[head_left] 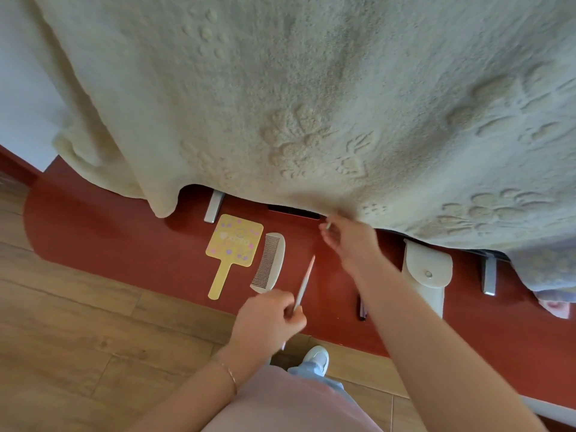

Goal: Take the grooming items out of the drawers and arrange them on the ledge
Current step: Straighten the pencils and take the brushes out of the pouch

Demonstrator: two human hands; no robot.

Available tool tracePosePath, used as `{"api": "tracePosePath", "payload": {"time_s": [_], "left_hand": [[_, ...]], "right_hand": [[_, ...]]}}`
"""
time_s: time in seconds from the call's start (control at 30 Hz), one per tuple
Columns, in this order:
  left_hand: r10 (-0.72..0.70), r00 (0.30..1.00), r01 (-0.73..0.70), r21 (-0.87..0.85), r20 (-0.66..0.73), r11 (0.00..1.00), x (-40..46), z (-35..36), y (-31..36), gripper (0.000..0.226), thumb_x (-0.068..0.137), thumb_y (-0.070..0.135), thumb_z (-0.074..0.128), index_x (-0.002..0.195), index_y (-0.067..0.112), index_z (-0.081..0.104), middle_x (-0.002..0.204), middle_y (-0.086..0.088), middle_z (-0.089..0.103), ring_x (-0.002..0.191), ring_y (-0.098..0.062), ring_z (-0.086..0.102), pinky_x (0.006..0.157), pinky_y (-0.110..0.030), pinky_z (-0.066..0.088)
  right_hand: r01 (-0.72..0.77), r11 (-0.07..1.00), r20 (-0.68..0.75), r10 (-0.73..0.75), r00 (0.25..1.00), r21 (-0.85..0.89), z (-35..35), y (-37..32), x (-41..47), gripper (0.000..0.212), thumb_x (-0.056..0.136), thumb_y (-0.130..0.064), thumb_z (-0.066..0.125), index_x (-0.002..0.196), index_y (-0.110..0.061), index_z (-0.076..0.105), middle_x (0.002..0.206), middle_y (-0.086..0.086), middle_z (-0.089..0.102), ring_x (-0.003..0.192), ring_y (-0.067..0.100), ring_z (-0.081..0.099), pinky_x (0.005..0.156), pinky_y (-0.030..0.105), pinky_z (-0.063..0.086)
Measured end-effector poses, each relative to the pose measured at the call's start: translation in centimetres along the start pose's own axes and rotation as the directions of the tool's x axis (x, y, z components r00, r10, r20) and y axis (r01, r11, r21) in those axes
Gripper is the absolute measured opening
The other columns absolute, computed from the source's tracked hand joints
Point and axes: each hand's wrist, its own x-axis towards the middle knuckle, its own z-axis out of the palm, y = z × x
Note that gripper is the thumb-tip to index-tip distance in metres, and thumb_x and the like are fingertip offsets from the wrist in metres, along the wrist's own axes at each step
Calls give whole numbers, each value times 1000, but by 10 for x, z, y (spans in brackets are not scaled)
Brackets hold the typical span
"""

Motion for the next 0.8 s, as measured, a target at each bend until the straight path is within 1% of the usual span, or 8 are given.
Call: {"api": "tracePosePath", "payload": {"time_s": [0.07,0.17,0.27,0.4,0.5,0.63,0.7,0.8], "left_hand": [[-27,999,27,-16,17,999,-15,14,-8,34,74,41,47,53,18,33,48,4,32,49,-16,34,47,-18,21],[-55,998,55,7,41,998,-18,23,-14,33,77,43,45,59,16,42,52,5,36,51,-17,39,50,-21,28],[-13,999,7,143,41,990,-5,13,-8,30,86,42,47,66,19,44,59,6,39,57,-15,43,51,-20,30],[56,996,-73,310,65,948,16,1,-4,24,90,41,41,74,22,41,70,9,44,60,-10,43,56,-19,31],[55,992,-94,390,111,916,26,2,-2,25,90,41,38,80,21,50,75,8,50,62,-11,45,57,-23,35],[32,989,-95,468,142,879,32,9,-1,33,90,40,37,91,17,60,82,4,61,66,-14,52,57,-24,38],[22,990,-90,495,142,864,36,10,-1,34,90,40,36,90,16,60,81,3,62,70,-15,59,57,-24,40],[22,988,-99,529,150,843,42,10,0,34,91,39,36,91,15,60,82,2,62,73,-17,62,56,-24,39]], "right_hand": [[7,998,50,-4,999,-64,-12,-15,4,10,90,-9,59,82,-3,61,72,12,63,58,13,58,55,18,52],[9,953,96,21,995,-301,-17,-7,6,12,89,-12,60,78,-5,62,70,10,62,53,12,51,47,16,47],[81,825,69,-51,996,-559,-12,14,16,21,86,-20,61,68,-12,59,62,3,61,49,11,48,49,23,41],[192,598,106,-177,979,-778,-7,22,26,27,84,-31,59,59,-20,58,63,-2,64,58,12,57,64,30,47],[227,440,155,-193,969,-869,-1,20,31,31,85,-32,57,57,-20,54,73,4,67,71,21,62,65,30,45],[285,147,251,-212,944,-947,6,21,36,29,88,-34,51,72,-10,56,73,5,58,80,29,61,64,31,42],[307,71,285,-222,932,-949,8,24,37,27,90,-34,50,77,-11,52,76,6,57,83,29,60,64,31,41],[312,37,296,-233,926,-949,10,24,39,25,91,-34,53,88,-10,55,89,10,63,87,29,60,68,32,43]]}}
